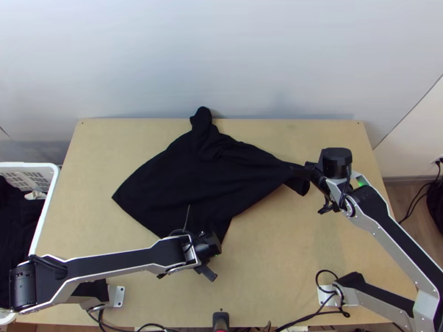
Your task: Fold the t-shirt
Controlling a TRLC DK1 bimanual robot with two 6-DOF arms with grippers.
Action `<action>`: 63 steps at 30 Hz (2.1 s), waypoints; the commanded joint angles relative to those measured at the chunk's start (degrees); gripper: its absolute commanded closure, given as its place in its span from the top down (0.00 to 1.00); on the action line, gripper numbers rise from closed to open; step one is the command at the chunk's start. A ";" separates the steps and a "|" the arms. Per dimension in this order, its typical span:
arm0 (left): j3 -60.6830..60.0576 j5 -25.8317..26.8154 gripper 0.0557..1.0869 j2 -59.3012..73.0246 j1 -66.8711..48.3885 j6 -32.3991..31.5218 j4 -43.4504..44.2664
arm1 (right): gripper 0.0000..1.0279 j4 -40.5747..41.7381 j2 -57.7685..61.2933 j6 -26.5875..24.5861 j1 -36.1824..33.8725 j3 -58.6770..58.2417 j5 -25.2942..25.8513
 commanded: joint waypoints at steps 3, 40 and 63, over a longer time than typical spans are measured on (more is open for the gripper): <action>2.12 -2.85 0.04 -5.19 6.26 2.12 -0.47 | 0.03 -0.01 -0.84 -0.02 -1.56 0.48 0.06; 56.52 -25.87 0.04 -21.54 45.02 36.75 12.36 | 0.03 45.61 -17.89 -56.18 13.47 9.44 26.78; 53.27 -27.72 0.04 -34.81 42.91 41.76 -2.76 | 0.03 42.79 -35.73 -70.34 16.63 5.93 27.48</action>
